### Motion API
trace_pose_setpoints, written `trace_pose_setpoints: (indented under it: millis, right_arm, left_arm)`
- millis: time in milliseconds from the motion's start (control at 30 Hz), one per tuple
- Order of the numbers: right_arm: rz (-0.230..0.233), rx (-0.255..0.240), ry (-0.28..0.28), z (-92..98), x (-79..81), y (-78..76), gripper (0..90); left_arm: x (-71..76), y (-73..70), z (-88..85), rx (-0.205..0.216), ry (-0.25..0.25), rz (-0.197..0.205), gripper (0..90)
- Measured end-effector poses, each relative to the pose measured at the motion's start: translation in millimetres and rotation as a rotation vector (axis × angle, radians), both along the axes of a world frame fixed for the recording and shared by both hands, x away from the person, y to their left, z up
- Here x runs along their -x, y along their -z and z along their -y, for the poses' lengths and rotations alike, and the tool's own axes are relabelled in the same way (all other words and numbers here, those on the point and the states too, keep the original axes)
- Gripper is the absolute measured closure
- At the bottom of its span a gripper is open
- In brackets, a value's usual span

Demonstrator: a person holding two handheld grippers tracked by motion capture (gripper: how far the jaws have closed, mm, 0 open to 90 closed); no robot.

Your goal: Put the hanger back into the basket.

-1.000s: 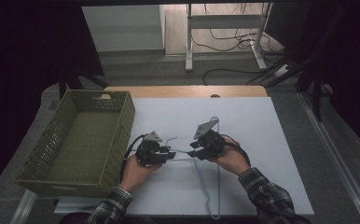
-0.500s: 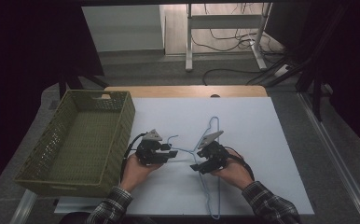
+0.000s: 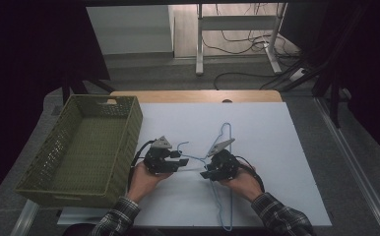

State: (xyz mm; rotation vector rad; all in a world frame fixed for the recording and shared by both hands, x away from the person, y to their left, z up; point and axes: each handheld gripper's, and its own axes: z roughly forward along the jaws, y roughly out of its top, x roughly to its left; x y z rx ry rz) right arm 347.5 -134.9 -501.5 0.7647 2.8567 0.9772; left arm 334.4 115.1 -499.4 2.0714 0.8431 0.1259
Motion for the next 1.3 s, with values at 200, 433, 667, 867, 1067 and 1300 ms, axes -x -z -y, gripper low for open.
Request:
trace_pose_setpoints:
  millis: [200,433,667,867,1067,1300]
  right_arm:
    - [-0.013,-0.011,0.068,2.7,1.4,-6.3,74.8]
    - [0.066,-0.025,0.134,10.0,4.2,-27.2,86.9]
    - [0.133,-0.079,0.136,19.8,3.5,-49.7,87.1]
    - [0.125,-0.141,0.121,27.2,3.4,-63.2,87.1]
    - [0.071,-0.198,0.093,36.5,3.6,-79.4,87.1]
    - [0.036,-0.210,0.066,37.9,6.9,-82.7,87.0]
  left_arm:
    - [2.2,-1.6,-1.1,-0.021,-0.003,0.007,51.4]
    - [4.2,-5.6,-16.5,-0.010,-0.048,0.004,50.5]
    - [5.9,-15.0,-26.1,0.036,-0.077,0.024,45.2]
    - [6.7,-20.6,-23.0,0.046,-0.062,0.039,32.2]
    - [12.2,-40.4,-16.9,0.051,0.021,0.085,19.3]
    - [20.1,-60.3,-10.3,0.125,0.097,0.117,25.0]
